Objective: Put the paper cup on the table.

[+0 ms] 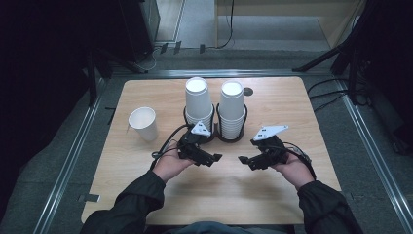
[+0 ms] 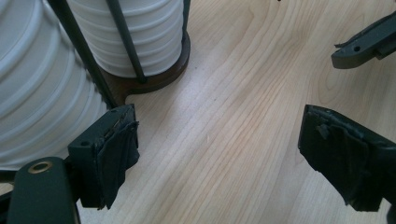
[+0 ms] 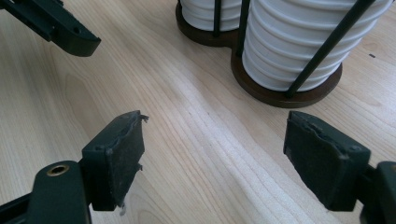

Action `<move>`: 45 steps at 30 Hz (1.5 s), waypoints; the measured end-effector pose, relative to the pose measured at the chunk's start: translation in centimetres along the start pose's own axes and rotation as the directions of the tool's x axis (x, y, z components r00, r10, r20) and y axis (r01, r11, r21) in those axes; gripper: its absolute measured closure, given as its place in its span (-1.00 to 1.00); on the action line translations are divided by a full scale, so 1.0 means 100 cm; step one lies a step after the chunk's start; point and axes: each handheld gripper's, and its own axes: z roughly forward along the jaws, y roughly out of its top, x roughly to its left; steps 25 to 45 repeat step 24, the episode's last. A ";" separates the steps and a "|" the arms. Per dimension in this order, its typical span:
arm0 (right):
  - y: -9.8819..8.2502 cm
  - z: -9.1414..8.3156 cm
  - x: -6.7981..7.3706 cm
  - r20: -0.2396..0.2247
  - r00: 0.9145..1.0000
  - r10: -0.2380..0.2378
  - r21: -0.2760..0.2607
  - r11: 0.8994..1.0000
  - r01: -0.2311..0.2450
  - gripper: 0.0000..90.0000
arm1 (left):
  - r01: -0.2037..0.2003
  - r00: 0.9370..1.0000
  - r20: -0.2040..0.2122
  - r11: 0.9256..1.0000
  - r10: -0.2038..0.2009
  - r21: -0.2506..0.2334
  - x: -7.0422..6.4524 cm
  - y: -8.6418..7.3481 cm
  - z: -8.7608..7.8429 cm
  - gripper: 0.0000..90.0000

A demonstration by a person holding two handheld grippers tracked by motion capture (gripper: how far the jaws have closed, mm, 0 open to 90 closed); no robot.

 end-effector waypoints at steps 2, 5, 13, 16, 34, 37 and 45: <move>0.000 0.001 0.000 -0.003 1.000 -0.001 0.001 1.000 0.001 -0.54 | 0.005 1.000 -0.004 1.000 -0.005 0.003 0.001 -0.001 0.000 -0.72; 0.001 0.001 0.001 -0.004 1.000 -0.007 0.000 1.000 0.007 -0.54 | 0.001 1.000 -0.004 1.000 -0.001 0.002 0.001 -0.001 -0.001 -0.72; 0.001 0.001 0.000 -0.002 1.000 -0.016 0.007 1.000 0.016 -0.54 | 0.052 0.997 0.054 0.998 -0.050 -0.033 0.002 0.000 -0.007 -0.71; 0.001 0.001 0.001 -0.004 1.000 -0.021 0.007 1.000 0.021 -0.54 | 0.043 0.998 0.043 0.999 -0.042 -0.017 0.002 -0.001 -0.006 -0.71; 0.001 0.001 0.000 -0.002 1.000 -0.028 0.008 1.000 0.028 -0.54 | 0.071 0.995 0.075 0.997 -0.069 -0.019 0.004 -0.003 -0.004 -0.71; 0.001 0.001 0.000 -0.002 1.000 -0.028 0.008 1.000 0.028 -0.54 | 0.071 0.995 0.075 0.997 -0.069 -0.019 0.004 -0.003 -0.004 -0.71; 0.001 0.001 0.000 -0.002 1.000 -0.028 0.008 1.000 0.028 -0.54 | 0.071 0.995 0.075 0.997 -0.069 -0.019 0.004 -0.003 -0.004 -0.71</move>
